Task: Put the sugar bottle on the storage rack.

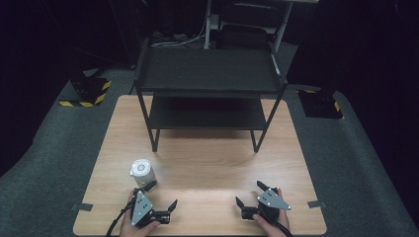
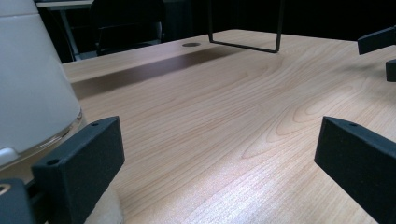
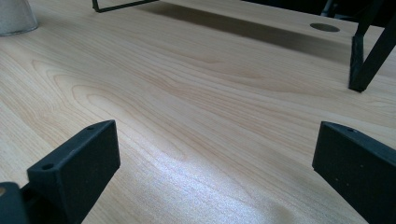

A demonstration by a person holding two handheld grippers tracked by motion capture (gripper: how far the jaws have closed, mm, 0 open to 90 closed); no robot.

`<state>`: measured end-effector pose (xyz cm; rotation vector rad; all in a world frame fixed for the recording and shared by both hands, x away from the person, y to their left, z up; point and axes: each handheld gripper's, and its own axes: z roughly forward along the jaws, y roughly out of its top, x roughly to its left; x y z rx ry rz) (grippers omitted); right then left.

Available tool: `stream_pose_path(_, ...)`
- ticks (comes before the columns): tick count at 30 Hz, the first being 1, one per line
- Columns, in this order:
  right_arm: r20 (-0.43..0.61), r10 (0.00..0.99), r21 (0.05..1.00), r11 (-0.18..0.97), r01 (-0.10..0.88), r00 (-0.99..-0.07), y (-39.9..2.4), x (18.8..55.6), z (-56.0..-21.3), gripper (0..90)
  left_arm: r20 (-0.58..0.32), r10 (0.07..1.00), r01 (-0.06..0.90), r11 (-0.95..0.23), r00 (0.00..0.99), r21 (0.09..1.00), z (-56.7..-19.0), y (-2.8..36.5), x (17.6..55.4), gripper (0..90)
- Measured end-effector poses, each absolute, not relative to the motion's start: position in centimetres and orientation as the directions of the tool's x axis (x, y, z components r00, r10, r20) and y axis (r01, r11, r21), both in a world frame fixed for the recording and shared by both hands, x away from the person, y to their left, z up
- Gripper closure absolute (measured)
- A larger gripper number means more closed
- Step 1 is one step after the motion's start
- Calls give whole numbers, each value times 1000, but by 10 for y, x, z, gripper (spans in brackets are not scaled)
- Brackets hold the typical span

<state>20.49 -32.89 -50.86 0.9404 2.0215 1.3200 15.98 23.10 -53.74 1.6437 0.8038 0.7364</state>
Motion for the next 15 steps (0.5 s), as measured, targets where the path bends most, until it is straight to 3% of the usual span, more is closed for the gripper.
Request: stream_pose_path(15, -72, 786, 928, 279, 247, -614, -330, 204, -510, 6, 52, 817, 131, -154, 575, 979, -537, 232, 159, 13)
